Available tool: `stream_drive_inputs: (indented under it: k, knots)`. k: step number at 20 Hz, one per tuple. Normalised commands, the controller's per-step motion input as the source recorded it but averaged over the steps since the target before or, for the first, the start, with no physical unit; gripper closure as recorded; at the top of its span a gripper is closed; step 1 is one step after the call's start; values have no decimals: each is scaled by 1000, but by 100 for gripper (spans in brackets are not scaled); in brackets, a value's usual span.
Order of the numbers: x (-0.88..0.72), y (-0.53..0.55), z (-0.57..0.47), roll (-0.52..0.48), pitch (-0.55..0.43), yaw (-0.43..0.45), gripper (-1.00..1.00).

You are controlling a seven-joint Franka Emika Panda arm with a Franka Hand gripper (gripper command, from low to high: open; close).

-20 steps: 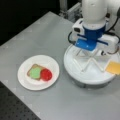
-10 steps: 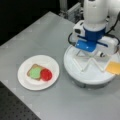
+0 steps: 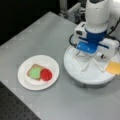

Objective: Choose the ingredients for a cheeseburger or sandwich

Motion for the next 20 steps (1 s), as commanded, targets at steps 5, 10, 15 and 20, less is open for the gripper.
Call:
stream_drive_inputs:
  k: [5,10,15,20]
  knots:
    - [-106,69,-180,-89,-168,-30,-100]
    - [-85,96,-144,-95,-147,-15,-100]
    - [-39,117,-127,-92,-135,-2,-100]
    - [-30,89,-107,-102,-122,-5,-100]
